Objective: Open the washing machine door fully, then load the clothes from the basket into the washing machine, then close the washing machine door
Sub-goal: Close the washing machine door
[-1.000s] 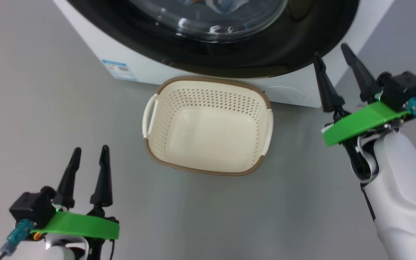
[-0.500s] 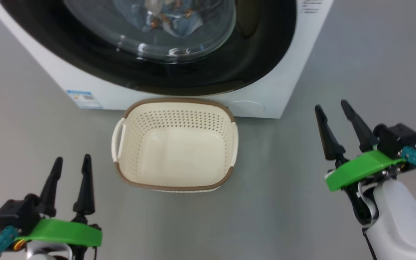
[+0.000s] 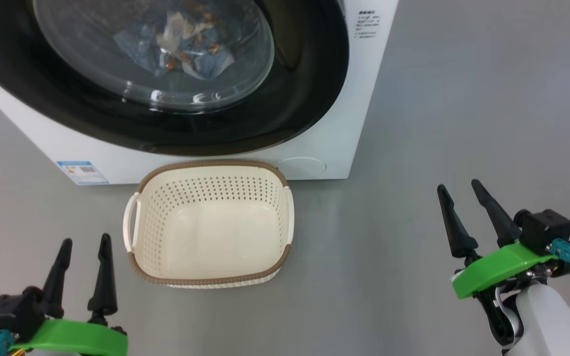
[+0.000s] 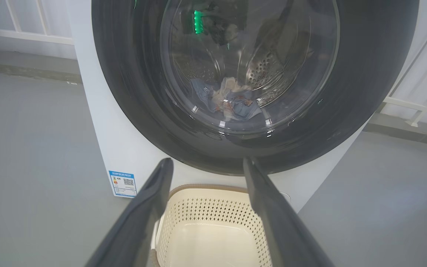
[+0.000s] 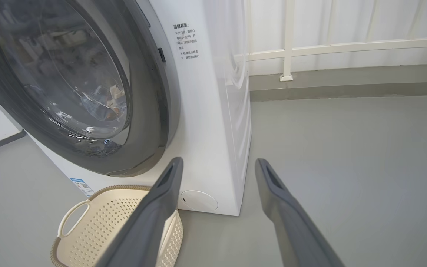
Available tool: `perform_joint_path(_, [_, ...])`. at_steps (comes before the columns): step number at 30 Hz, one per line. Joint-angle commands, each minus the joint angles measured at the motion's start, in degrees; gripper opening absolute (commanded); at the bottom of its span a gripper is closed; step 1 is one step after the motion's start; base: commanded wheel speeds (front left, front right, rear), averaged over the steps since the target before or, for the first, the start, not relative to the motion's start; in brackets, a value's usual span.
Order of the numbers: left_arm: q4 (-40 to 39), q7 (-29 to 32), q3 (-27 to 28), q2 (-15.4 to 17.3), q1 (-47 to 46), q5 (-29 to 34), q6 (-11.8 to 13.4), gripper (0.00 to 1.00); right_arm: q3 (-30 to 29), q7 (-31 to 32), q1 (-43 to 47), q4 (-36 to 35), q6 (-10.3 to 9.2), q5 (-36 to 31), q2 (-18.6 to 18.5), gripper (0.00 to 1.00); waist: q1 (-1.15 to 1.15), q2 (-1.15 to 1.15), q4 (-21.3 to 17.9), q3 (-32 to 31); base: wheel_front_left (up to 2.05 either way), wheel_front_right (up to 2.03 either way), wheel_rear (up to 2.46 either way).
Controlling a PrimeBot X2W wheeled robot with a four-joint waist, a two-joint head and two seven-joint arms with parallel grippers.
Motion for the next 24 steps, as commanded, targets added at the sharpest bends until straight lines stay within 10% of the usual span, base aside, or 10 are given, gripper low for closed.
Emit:
perform_joint_path(1, [-0.8, -0.4, 2.4, 1.9, 0.2, 0.5, -0.1, 1.0, 0.7, -0.3, 1.6, -1.7, -0.08, 0.3, 0.0, 1.0, 0.0, 0.0, -1.1, -1.4, 0.0, 0.0, 0.0])
perform_joint_path(24, [0.7, -0.4, 5.1, 1.8, 4.8, 1.7, -0.1, 1.0, -1.5, -0.3, 10.3, -4.3, -0.08, 0.7, -1.8, 1.0, 0.0, 0.0, -3.8, -6.4, 0.0, 0.0, 0.0])
